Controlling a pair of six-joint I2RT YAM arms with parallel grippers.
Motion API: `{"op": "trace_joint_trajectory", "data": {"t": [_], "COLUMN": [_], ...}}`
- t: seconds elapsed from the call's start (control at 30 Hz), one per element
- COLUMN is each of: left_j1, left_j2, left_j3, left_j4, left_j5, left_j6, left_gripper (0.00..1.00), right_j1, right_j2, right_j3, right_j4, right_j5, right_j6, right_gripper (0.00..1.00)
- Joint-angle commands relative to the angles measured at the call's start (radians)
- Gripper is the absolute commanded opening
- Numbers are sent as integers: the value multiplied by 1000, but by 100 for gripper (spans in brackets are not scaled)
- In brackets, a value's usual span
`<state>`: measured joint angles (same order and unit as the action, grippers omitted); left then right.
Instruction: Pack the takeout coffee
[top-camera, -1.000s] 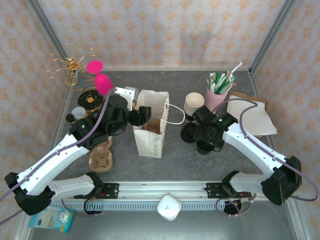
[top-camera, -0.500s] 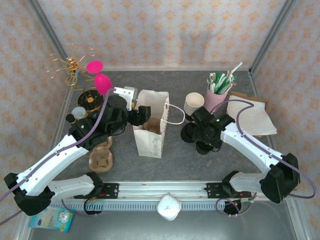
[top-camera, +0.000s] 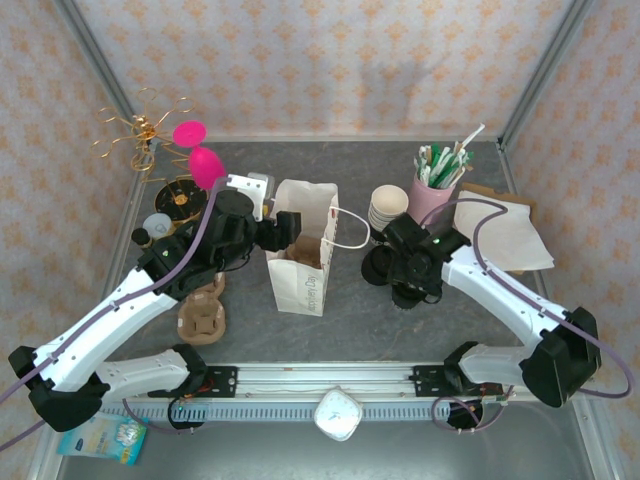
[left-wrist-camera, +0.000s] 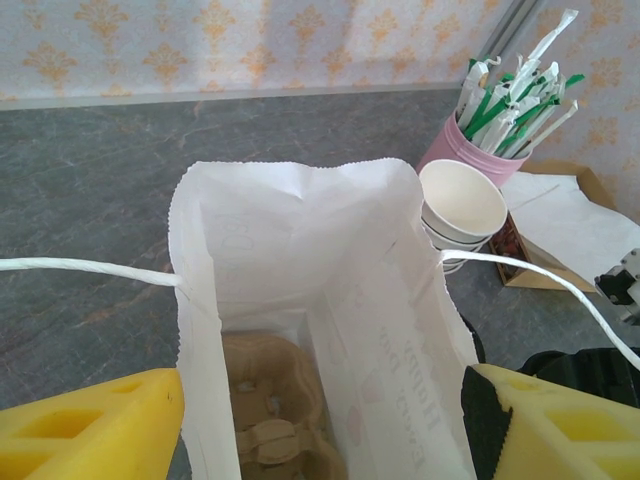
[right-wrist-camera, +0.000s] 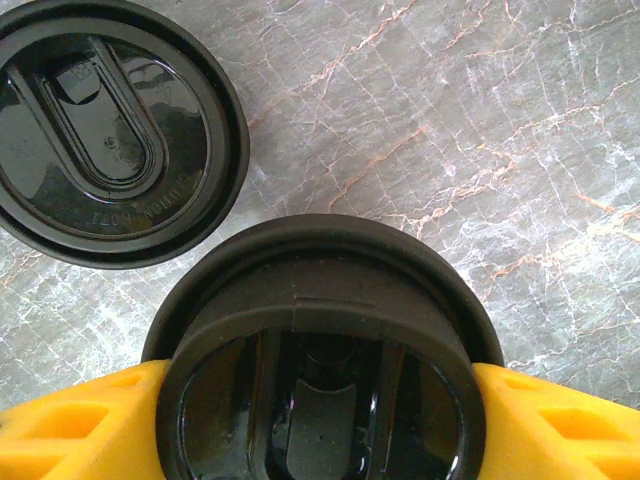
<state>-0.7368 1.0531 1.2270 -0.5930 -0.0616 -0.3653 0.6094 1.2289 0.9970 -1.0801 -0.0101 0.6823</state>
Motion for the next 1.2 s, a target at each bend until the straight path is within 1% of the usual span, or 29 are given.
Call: {"op": "trace_joint_trajectory", "data": {"t": [0.0,0.13,0.23,0.33,0.47,0.6,0.73,0.9,0.97,1.1,1.17], "left_j1": [10,18,29,48,73,77,77,79,81,80,81], "left_j2": [-13,-9,-1,14,36,59,89,125,135,163,178], "left_j3": [-1,13,37,66,100,128,146,164,160,155,163], "left_j4": [14,-9,-51,-108,-178,-245,-304,-328,-326,-332,-347], "left_j5": [-27,-40,-54,-62,-35,-21,-24,-19,-9,45,28], "left_j6": [-7,-17,-25,-35,-50,-59,-65,-70,-64,-64,-67], "left_gripper": [75,76,76,76,77,80,81,82,79,69,63], "right_j1": [-3,-3,-3,-3,-3,-3,-3,-2,0,3,3], "right_j2": [-18,-35,-42,-84,-91,-94,-104,-108,-106,-102,-99], "right_j3": [13,33,51,76,124,178,221,280,304,347,363], "right_j4": [-32,-56,-77,-100,-159,-210,-228,-229,-229,-230,-230], "right_j5": [32,36,35,28,27,14,-56,-153,-177,-185,-186], "right_j6": [-3,-3,-4,-11,-27,-57,-100,-137,-153,-178,-193], "right_gripper": [67,65,64,64,63,62,61,59,59,59,59]}}
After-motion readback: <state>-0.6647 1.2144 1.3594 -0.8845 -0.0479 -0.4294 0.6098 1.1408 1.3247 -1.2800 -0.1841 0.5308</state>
